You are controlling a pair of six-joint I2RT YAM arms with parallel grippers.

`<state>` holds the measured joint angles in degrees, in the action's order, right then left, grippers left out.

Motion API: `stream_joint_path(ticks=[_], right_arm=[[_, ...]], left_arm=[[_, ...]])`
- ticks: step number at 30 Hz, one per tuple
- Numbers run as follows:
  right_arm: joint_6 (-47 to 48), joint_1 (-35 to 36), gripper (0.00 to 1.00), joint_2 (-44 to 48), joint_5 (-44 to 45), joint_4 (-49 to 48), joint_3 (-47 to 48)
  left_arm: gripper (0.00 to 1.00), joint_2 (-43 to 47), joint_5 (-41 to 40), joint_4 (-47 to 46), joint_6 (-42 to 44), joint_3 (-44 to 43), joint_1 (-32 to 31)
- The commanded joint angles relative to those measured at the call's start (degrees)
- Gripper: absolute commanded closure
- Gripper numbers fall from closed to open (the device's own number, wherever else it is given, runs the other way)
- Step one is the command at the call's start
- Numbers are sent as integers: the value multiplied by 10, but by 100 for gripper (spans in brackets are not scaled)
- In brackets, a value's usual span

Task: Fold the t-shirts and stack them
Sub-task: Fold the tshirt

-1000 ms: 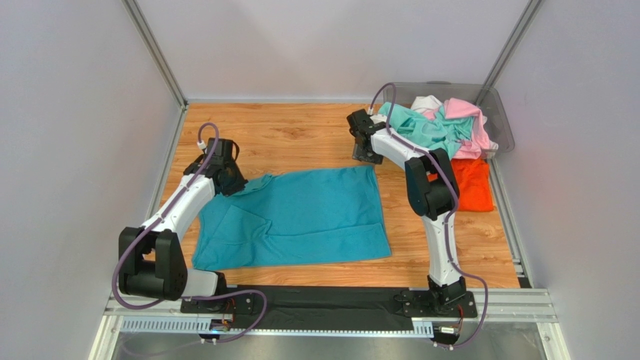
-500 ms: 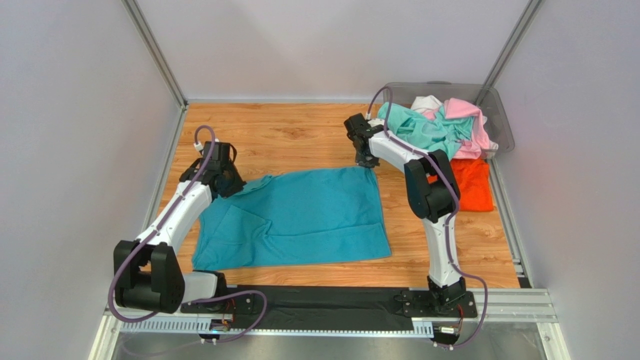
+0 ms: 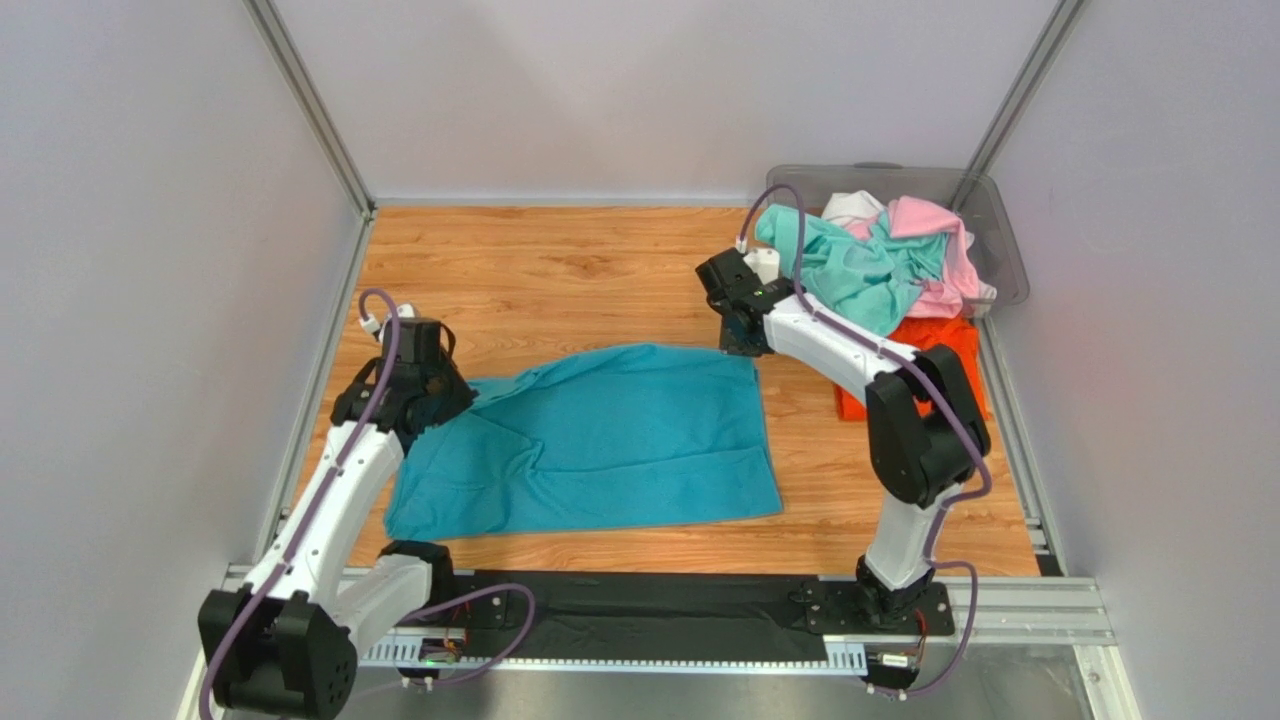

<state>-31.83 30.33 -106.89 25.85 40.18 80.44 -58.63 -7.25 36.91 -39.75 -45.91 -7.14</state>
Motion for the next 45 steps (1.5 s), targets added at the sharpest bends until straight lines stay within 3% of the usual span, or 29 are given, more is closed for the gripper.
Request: stream_joint_path(ticks=[1, 9, 17, 29, 35, 38, 41, 42, 44, 45], right_arm=[[7, 7, 100, 65, -16, -48, -59], [4, 15, 100, 181, -56, -71, -166], [7, 28, 99, 227, -84, -102, -225], [-9, 33, 96, 265, -80, -102, -272], [-32, 32, 89, 275, -91, -114, -306], [-49, 33, 84, 288, -89, -114, -326], [-65, 33, 79, 295, -85, -110, -334], [-69, 33, 64, 297, -84, -104, -333], [-75, 33, 46, 301, -84, -102, -333], [-76, 33, 33, 302, -86, -103, -333]], left_arm=[[100, 51, -21, 40, -28, 20, -2], [100, 177, -63, 104, -96, 85, -2], [100, 273, -86, 178, -118, 72, -2], [100, 321, -90, 235, -203, 125, -2], [99, 342, -98, 252, -269, 162, -2], [83, 367, -98, 262, -291, 170, -2], [53, 401, -103, 273, -309, 176, -2], [36, 410, -103, 274, -311, 176, -2], [25, 433, -105, 277, -312, 170, -2], [15, 439, -105, 279, -310, 167, -2]])
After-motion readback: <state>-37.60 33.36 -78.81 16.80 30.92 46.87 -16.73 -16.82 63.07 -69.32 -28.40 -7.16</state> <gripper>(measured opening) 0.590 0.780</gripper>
